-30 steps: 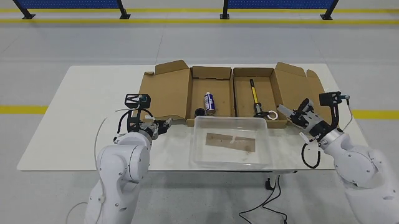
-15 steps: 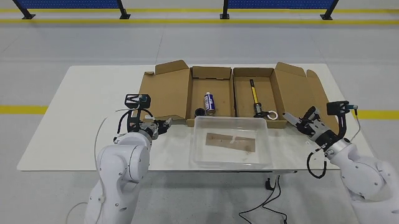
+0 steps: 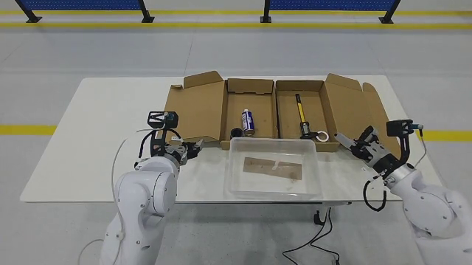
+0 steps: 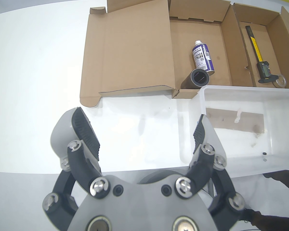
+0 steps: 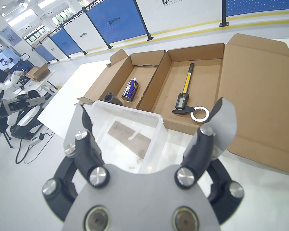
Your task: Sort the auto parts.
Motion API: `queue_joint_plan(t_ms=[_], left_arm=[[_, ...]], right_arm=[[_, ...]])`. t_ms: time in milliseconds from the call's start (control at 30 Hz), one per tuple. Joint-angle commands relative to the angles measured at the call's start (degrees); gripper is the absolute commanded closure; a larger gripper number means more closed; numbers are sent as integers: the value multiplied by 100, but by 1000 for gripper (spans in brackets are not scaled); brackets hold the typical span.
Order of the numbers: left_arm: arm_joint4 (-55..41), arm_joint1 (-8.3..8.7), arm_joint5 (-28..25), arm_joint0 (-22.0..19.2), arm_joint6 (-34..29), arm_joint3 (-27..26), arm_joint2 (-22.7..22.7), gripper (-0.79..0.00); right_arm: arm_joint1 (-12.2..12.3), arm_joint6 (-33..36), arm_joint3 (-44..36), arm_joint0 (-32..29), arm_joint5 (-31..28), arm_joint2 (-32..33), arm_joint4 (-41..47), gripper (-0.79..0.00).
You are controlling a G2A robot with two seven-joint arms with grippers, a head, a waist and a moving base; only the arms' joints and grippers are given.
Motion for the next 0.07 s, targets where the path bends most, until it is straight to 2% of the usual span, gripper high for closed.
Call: queue_joint_plan(t_ms=[0,33], left_arm=[[0,0,0,0,0,0,0,-784],[0,0,0,0,0,0,0,-784]], right_arm=[[0,0,0,0,0,0,0,-784],[0,0,0,0,0,0,0,-784]])
